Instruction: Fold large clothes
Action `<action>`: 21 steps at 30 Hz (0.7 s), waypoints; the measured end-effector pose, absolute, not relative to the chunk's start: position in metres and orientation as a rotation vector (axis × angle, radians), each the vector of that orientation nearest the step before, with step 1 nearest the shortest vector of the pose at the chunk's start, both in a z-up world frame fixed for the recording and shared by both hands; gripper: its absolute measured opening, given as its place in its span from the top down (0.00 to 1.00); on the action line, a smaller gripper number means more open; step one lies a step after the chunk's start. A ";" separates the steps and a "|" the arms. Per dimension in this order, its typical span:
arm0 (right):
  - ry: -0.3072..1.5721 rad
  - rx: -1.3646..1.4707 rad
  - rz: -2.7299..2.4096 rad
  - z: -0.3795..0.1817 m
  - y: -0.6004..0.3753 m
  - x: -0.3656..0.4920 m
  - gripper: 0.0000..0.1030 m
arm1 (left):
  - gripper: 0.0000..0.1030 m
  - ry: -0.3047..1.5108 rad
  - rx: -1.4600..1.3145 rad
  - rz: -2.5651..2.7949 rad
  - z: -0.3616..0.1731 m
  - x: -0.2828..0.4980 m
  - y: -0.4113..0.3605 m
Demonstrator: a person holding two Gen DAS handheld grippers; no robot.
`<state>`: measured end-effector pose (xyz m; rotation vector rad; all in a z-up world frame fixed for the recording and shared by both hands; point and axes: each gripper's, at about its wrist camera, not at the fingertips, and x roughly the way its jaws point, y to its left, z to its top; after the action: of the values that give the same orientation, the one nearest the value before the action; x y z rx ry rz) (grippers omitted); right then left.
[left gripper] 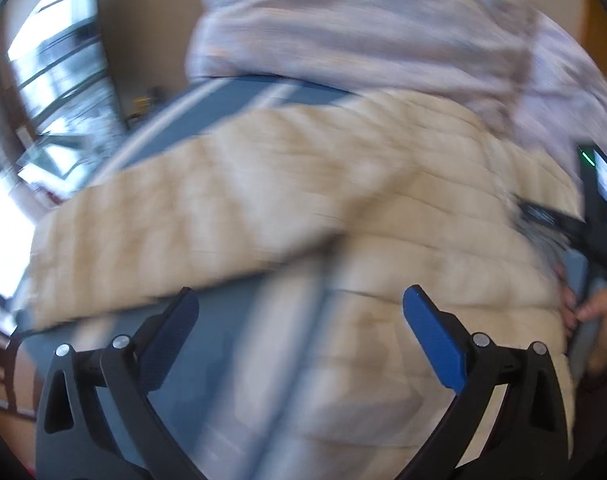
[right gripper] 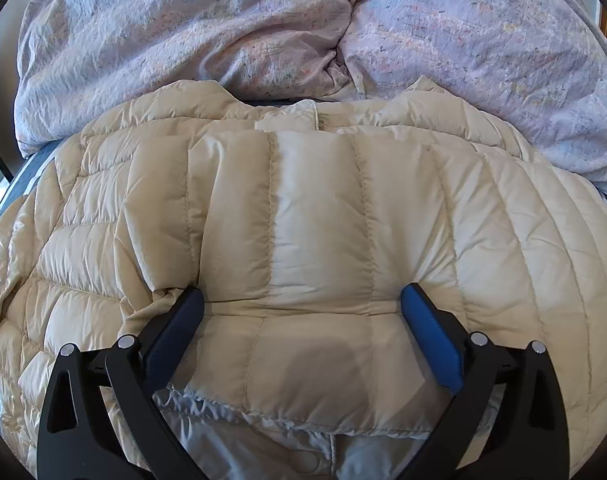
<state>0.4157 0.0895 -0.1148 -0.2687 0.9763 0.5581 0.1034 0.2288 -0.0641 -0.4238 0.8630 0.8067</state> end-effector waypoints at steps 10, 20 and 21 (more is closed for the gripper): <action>0.973 -0.258 0.560 -0.115 0.088 0.415 0.01 | 0.02 0.870 -0.499 1.043 -0.057 0.022 0.315; 0.970 -0.246 0.562 -0.114 0.086 0.414 0.01 | 0.19 0.890 -0.636 1.104 -0.076 -0.033 0.349; 0.970 -0.244 0.563 -0.114 0.086 0.414 0.01 | 0.21 0.886 -0.651 1.101 -0.078 -0.035 0.352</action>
<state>0.4142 0.0860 -0.1142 -0.2441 0.9698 0.5630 -0.0354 0.3520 -0.0778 -0.6508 0.8863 1.1014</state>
